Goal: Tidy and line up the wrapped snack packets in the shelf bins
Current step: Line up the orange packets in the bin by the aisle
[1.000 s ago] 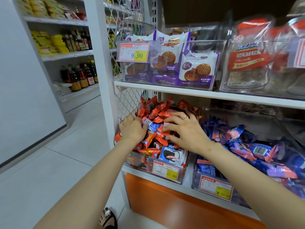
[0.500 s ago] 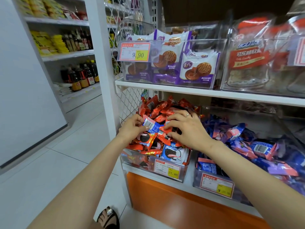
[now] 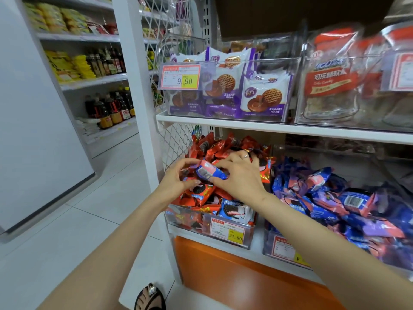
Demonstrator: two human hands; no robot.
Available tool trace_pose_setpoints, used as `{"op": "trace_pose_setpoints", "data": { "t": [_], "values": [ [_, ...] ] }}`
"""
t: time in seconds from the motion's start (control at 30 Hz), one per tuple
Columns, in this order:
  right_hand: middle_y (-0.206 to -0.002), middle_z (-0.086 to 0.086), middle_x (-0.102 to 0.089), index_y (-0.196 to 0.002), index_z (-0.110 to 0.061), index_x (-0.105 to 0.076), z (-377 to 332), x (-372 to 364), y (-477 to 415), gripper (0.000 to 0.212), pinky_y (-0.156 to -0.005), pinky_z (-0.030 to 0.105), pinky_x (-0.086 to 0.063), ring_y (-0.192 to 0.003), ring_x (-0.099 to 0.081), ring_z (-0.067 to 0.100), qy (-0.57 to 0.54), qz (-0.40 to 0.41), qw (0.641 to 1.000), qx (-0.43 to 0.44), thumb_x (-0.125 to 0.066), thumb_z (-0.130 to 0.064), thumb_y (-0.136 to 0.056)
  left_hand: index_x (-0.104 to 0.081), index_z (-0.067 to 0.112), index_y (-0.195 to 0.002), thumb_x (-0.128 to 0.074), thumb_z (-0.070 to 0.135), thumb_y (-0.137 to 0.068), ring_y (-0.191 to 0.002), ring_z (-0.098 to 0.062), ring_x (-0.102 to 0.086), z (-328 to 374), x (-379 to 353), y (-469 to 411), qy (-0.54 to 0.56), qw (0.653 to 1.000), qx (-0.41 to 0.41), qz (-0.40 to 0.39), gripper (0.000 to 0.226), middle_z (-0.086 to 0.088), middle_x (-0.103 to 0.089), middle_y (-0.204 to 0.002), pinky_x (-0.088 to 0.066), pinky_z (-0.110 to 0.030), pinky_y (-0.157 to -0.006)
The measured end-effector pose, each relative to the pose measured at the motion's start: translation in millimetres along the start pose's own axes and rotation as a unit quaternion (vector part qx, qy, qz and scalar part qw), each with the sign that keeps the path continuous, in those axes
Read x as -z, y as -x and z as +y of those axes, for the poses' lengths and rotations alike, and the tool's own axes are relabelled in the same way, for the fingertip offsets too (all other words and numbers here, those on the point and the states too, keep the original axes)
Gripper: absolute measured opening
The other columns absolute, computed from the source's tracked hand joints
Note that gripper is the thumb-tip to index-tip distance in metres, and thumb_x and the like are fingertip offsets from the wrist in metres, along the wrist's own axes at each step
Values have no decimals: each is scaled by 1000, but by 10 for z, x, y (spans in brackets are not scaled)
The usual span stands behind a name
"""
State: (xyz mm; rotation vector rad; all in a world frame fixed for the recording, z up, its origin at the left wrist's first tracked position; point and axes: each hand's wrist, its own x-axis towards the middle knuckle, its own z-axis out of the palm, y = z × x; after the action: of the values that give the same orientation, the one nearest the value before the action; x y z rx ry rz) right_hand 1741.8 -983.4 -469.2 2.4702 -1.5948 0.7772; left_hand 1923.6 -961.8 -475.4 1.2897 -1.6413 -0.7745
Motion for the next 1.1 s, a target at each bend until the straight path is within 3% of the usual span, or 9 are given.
{"op": "trace_pose_setpoints", "data": {
  "t": [0.07, 0.13, 0.2, 0.4, 0.6, 0.8, 0.93, 1.0, 1.1],
  "values": [
    [-114, -5, -57, -110, -34, -63, 29, 49, -22, 33, -100, 42, -20, -121, -34, 19, -60, 3, 998, -23, -58, -53, -84, -47, 37, -113, -64, 0, -75, -115, -8, -48, -41, 22, 13, -20, 1000, 12, -4, 55, 9, -48, -125, -45, -21, -90],
    [-110, -6, -61, -104, -32, -64, 70, 97, -33, 28, -94, 39, -24, -117, -39, 17, -105, 4, 994, -30, -61, -50, -83, -41, 47, -110, -61, 11, -66, -122, -15, -46, -60, 47, 42, -34, 999, 26, -14, 60, 4, -43, -132, -47, -39, -97],
    [-109, -6, -63, -101, -30, -64, 122, 128, -28, 25, -91, 37, -26, -114, -43, 17, -130, 1, 991, -27, -62, -47, -83, -37, 47, -109, -62, 14, -64, -123, -18, -43, -90, 67, 62, -60, 998, 33, -16, 61, 3, -38, -131, -45, -47, -99],
    [-109, -6, -66, -101, -24, -67, 185, 235, 44, 23, -97, 43, -35, -110, -49, 15, -194, 0, 981, -14, -64, -40, -85, -39, 34, -112, -69, 45, -59, -120, -14, -33, -135, 84, 97, -189, 982, 25, -8, 63, 5, -34, -119, -36, -41, -104],
    [-110, -5, -65, -106, -24, -67, 230, 310, 159, 25, -96, 42, -37, -107, -48, 13, -213, 5, 977, 5, -66, -37, -84, -51, 10, -116, -75, 25, -76, -119, -23, -38, -171, -88, 94, -333, 941, -14, 54, 49, -7, -45, -121, -33, -37, -97],
    [-108, -4, -66, -110, -23, -67, 319, 477, 253, 28, -86, 33, -38, -102, -47, 14, -225, 6, 974, 2, -68, -32, -84, -47, 15, -103, -72, 17, -78, -107, -8, -36, 45, -314, 185, -252, 955, -139, 78, 36, 1, -44, -115, -30, -22, -89],
    [-107, -2, -67, -105, -23, -68, 374, 571, 319, 22, -90, 38, -43, -102, -52, 14, -278, -28, 960, -6, -69, -25, -83, -40, 29, -91, -71, 20, -79, -100, -5, -47, 257, -404, 244, -146, 977, -128, 85, 34, 10, -51, -106, -39, -19, -83],
    [-99, 0, -66, -103, -24, -66, 421, 593, 352, 21, -88, 40, -44, -99, -54, 18, -293, -45, 955, -6, -70, -24, -82, -40, 32, -77, -71, 23, -79, -93, -6, -50, 300, -398, 249, -166, 973, -130, 99, 32, 11, -56, -93, -40, -21, -78],
    [-90, -2, -63, -100, -30, -64, 516, 612, 384, 24, -80, 32, -37, -92, -51, 15, -243, -93, 965, 23, -73, -26, -79, -43, 28, -63, -70, 34, -78, -82, -9, -47, 259, -410, 253, -290, 949, -111, 48, 32, 14, -50, -76, -37, -28, -73]
  ]
}}
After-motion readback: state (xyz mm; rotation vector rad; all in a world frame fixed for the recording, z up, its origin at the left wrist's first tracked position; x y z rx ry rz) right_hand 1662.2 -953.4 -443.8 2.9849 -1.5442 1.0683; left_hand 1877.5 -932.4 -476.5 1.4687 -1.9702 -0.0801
